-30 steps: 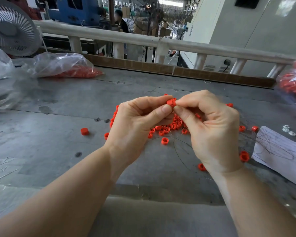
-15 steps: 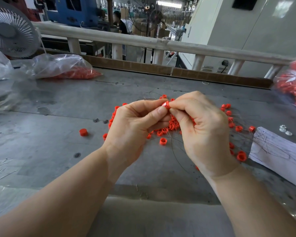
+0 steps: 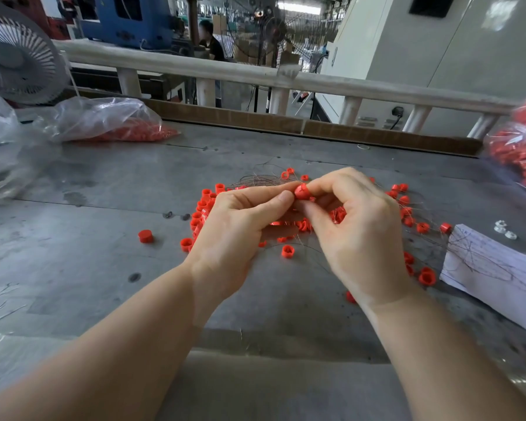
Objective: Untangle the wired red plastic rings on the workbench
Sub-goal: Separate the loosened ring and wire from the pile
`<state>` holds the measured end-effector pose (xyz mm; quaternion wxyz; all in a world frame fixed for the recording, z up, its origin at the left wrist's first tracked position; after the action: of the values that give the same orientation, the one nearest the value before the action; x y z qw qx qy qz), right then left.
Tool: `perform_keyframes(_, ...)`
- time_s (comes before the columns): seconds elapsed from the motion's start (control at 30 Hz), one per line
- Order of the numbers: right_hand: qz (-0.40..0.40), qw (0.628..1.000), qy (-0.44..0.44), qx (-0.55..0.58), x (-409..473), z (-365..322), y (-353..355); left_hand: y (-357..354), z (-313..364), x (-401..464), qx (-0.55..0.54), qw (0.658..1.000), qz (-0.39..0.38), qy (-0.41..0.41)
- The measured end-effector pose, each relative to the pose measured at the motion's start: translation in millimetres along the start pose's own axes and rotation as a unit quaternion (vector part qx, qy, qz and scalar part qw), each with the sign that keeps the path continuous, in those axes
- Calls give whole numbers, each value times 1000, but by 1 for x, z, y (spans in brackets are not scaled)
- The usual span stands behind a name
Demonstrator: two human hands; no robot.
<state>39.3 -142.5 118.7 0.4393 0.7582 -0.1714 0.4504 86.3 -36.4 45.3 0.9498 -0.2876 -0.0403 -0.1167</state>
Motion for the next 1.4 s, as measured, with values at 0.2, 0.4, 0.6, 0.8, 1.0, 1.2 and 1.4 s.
perform_keyframes(0.2,-42,985,-90,139,0,17,-11,-2,20,-3,83,993,0,-88)
perform_keyframes(0.4,-76,960,-125,239,0,18,-18,-1,34,-6,103,986,-1,-134)
perform_keyframes(0.6,-89,965,-99,226,1,14,-15,-5,39,-8,147,976,-8,-159)
perform_keyframes(0.8,-88,970,-89,209,2,10,-12,-9,39,-9,143,976,-18,-160)
perform_keyframes(1.0,-79,980,-60,172,2,5,-9,-7,39,-9,141,977,-21,-160)
perform_keyframes(1.2,-22,999,14,45,3,-2,0,-5,20,-1,76,992,-33,-93)
perform_keyframes(1.4,-25,996,-24,78,3,5,-2,2,10,3,-27,999,-11,-45)
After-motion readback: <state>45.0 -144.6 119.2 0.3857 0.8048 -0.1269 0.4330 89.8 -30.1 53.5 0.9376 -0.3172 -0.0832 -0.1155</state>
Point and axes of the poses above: each hand's wrist, its own x-axis towards the middle knuckle, its own y-axis out of the back of the hand, z = x × y, the point moved 10 cm from there along x, towards the middle knuckle, and after that the axes turned 11 degrees about -x, right-handed, at the moved point
